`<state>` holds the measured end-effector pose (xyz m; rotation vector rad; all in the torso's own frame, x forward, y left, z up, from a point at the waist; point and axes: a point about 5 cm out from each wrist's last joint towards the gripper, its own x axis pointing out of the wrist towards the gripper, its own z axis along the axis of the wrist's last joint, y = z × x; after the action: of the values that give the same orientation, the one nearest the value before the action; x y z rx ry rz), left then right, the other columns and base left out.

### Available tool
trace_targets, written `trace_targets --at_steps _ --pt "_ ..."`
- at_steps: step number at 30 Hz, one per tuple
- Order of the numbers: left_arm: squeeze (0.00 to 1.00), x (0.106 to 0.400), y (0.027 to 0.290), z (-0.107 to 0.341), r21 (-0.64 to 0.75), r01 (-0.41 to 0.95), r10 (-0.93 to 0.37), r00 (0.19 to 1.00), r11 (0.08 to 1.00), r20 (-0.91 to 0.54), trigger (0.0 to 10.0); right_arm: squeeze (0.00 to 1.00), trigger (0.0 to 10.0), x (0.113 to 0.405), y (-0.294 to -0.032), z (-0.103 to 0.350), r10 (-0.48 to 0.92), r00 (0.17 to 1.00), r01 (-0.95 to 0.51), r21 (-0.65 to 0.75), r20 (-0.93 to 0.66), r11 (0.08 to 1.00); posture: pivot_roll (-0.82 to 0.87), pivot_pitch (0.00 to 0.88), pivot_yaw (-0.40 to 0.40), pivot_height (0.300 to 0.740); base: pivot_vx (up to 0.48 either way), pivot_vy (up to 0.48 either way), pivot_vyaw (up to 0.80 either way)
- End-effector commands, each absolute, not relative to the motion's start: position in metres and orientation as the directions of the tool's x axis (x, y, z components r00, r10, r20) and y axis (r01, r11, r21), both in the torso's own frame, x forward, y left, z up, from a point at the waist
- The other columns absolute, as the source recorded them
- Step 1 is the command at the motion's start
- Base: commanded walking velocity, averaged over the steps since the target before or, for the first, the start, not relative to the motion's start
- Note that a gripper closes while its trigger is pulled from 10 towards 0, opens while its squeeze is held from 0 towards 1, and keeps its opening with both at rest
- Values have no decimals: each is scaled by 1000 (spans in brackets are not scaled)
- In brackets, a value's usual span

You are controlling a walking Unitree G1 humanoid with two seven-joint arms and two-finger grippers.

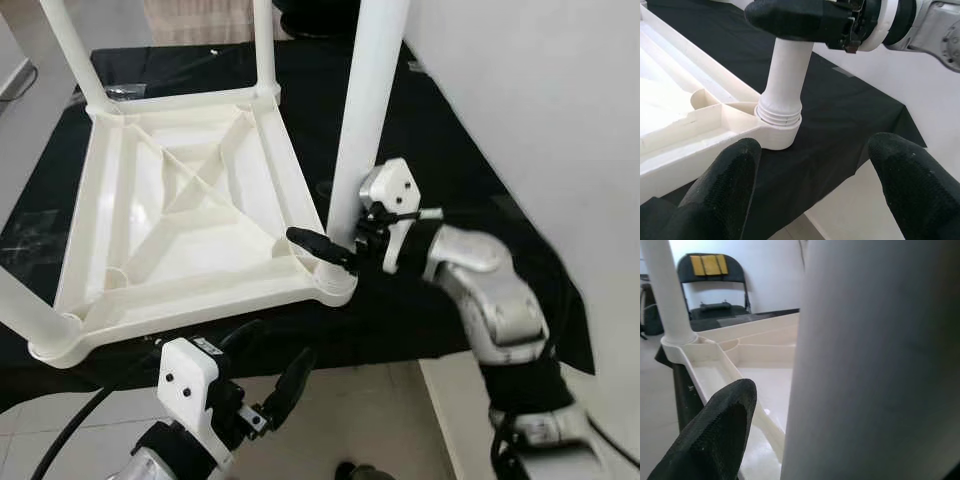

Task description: Building children table

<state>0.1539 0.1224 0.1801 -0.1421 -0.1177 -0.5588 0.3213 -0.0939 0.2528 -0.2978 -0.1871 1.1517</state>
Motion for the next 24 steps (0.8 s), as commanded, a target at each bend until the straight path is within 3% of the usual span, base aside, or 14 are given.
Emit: trace_targets --at_steps 1,7,8,11,13,16,20,22,23,24 --pt "0 150 121 181 -104 535 -521 842 838 140 10000 0 10000 324 -86 247 947 316 -910 -301 -52 287 66 248 -82 740 0 0 0" --pt "0 144 120 182 -109 534 -520 844 838 135 10000 0 10000 336 -88 255 977 208 -947 -262 -55 187 86 268 -90 740 0 0 0" --pt "0 143 120 182 -111 533 -519 844 839 132 10000 0 0 338 -89 257 984 168 -958 -245 -57 150 90 272 -91 740 0 0 0" --pt "0 142 120 182 -112 533 -519 845 839 130 10000 0 0 340 -91 257 989 135 -964 -238 -60 118 90 272 -91 740 0 0 0" --pt "0 139 120 182 -114 532 -519 845 839 125 10000 0 0 339 -94 256 995 51 -974 -224 -88 30 97 278 -95 740 0 0 0" --pt "0 139 120 182 -115 532 -519 846 839 124 10000 0 0 339 -95 255 995 25 -975 -221 -100 2 95 277 -94 740 0 0 0" --pt "0 138 120 181 -117 531 -519 846 839 120 10000 0 0 339 -100 250 993 63 -973 -229 -101 38 86 269 -97 740 0 0 0" --pt "0 139 120 180 -118 531 -518 847 839 120 10000 0 0 339 -104 245 989 111 -968 -235 -99 85 78 267 -101 740 0 0 0" --pt "0 139 119 180 -118 530 -518 847 840 120 10000 0 0 335 -106 239 978 185 -960 -228 -94 160 69 262 -109 740 0 0 0" --pt "0 139 119 180 -118 530 -518 847 840 120 10000 0 0 335 -106 239 978 185 -960 -228 -94 160 69 262 -109 740 0 0 0"
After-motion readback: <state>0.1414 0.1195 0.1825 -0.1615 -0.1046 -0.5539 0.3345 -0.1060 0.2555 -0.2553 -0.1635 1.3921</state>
